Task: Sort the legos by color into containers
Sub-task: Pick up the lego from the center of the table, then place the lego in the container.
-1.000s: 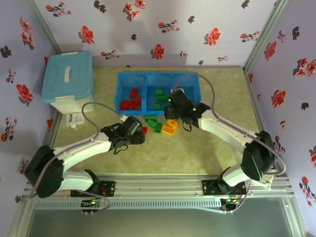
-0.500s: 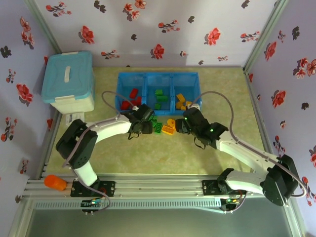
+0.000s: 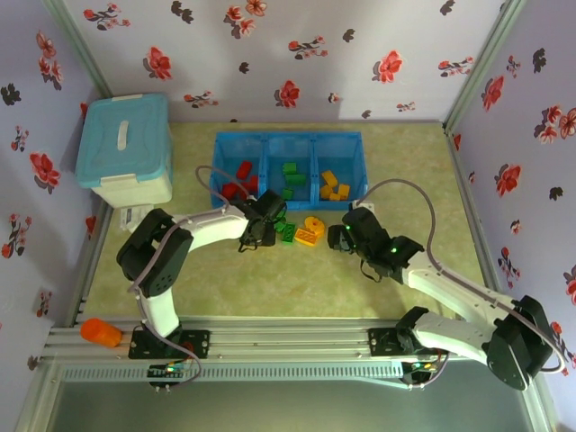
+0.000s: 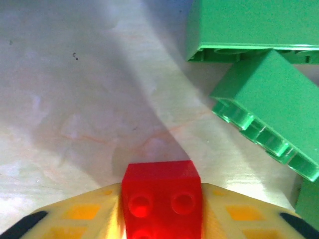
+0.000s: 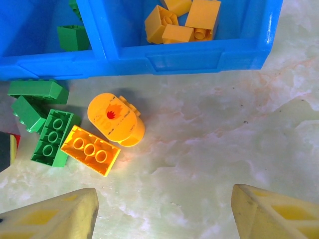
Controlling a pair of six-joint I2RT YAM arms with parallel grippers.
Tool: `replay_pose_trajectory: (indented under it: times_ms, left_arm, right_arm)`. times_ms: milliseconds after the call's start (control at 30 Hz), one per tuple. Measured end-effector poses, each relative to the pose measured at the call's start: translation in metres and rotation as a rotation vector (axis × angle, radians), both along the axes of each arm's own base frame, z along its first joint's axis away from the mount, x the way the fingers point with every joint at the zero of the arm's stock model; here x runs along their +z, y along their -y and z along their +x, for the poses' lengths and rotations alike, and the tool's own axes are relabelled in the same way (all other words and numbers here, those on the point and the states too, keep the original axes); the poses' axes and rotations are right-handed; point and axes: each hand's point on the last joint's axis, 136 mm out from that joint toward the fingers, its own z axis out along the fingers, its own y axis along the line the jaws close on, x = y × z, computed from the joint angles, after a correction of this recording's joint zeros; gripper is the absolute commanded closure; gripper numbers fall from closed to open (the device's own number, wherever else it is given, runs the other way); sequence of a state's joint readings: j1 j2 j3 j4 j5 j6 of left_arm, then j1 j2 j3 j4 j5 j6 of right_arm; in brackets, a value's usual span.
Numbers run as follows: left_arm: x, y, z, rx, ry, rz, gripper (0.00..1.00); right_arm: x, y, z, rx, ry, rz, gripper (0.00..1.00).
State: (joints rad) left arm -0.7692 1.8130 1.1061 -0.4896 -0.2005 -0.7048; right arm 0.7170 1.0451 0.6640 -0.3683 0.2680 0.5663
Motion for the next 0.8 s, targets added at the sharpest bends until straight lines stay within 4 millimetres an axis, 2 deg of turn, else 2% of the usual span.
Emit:
replay_pose_trajectory:
  times_ms: [133, 267, 467, 533, 700, 733, 767, 800]
  left_arm:
    - [0.011, -0.004, -0.002, 0.003, 0.01, 0.002, 0.64]
    - [0.048, -0.013, 0.004, 0.021, 0.069, -0.034, 0.65]
    - [0.111, -0.047, 0.041, 0.113, 0.205, -0.101, 0.64]
    - [0.124, -0.06, 0.056, 0.147, 0.233, -0.105, 0.64]
    - [0.137, -0.079, 0.086, 0.184, 0.26, -0.091, 0.64]
    - [0.139, -0.08, 0.092, 0.184, 0.264, -0.087, 0.62]
    - [0.14, -0.081, 0.097, 0.182, 0.266, -0.084, 0.55]
    - [0.141, -0.083, 0.103, 0.18, 0.269, -0.079, 0.38]
  right_arm:
    - [-0.003, 0.002, -0.002, -0.009, -0.003, 0.009, 0.29]
    - [-0.009, 0.006, -0.006, -0.016, -0.012, 0.009, 0.3]
    - [-0.018, 0.01, -0.012, -0.025, -0.032, 0.013, 0.32]
    - [-0.022, 0.011, -0.015, -0.029, -0.04, 0.02, 0.33]
    - [-0.028, 0.011, -0.02, -0.03, -0.063, 0.04, 0.34]
    - [-0.027, 0.01, -0.021, -0.029, -0.063, 0.045, 0.34]
    - [-0.026, 0.01, -0.021, -0.029, -0.061, 0.048, 0.34]
    - [-0.025, 0.01, -0.021, -0.028, -0.058, 0.051, 0.34]
